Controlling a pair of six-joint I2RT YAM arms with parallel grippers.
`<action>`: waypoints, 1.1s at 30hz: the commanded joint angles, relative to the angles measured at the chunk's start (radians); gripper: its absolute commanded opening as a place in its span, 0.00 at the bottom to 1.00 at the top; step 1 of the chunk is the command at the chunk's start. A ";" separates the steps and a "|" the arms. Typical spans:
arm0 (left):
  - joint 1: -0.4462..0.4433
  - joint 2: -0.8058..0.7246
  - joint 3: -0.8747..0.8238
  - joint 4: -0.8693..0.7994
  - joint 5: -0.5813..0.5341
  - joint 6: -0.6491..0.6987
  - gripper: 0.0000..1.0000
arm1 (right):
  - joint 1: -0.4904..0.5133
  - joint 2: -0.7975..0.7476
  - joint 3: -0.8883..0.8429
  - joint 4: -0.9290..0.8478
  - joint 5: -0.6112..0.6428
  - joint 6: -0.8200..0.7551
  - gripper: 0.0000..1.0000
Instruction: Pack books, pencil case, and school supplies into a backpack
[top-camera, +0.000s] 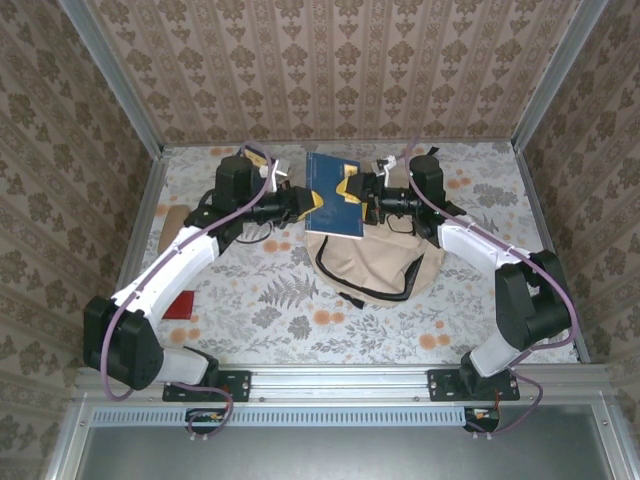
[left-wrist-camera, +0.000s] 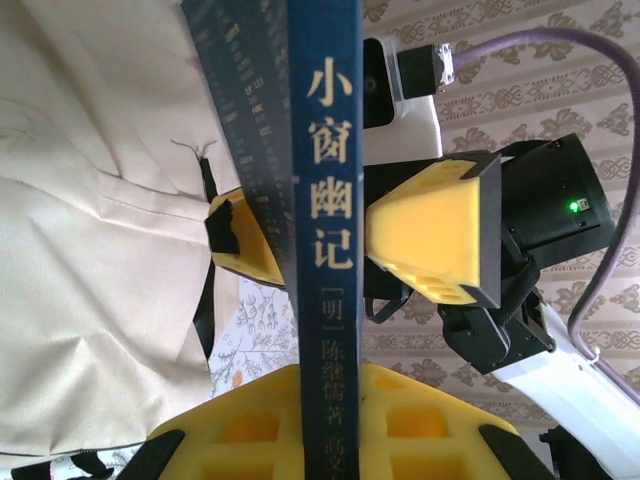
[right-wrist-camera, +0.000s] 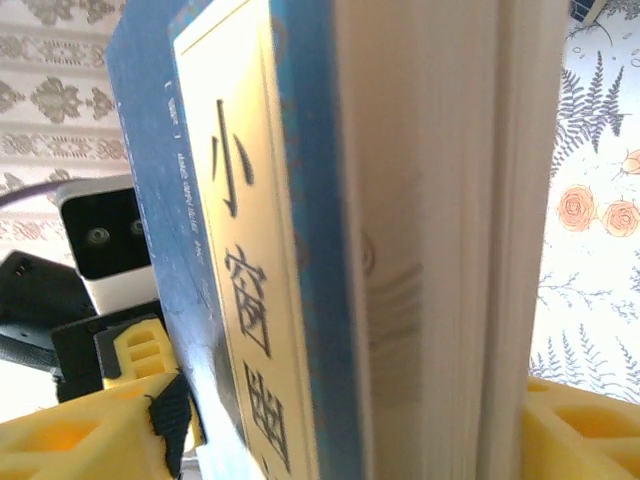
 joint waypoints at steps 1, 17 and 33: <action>0.040 0.010 0.006 0.058 0.045 -0.011 0.03 | -0.002 -0.019 0.024 0.047 -0.032 0.028 0.64; 0.071 0.048 -0.045 0.170 0.076 -0.065 0.18 | -0.004 0.047 -0.004 0.153 0.053 0.115 0.15; -0.113 -0.098 -0.294 0.406 -0.431 -0.258 0.44 | 0.013 -0.053 -0.173 0.274 0.370 0.194 0.10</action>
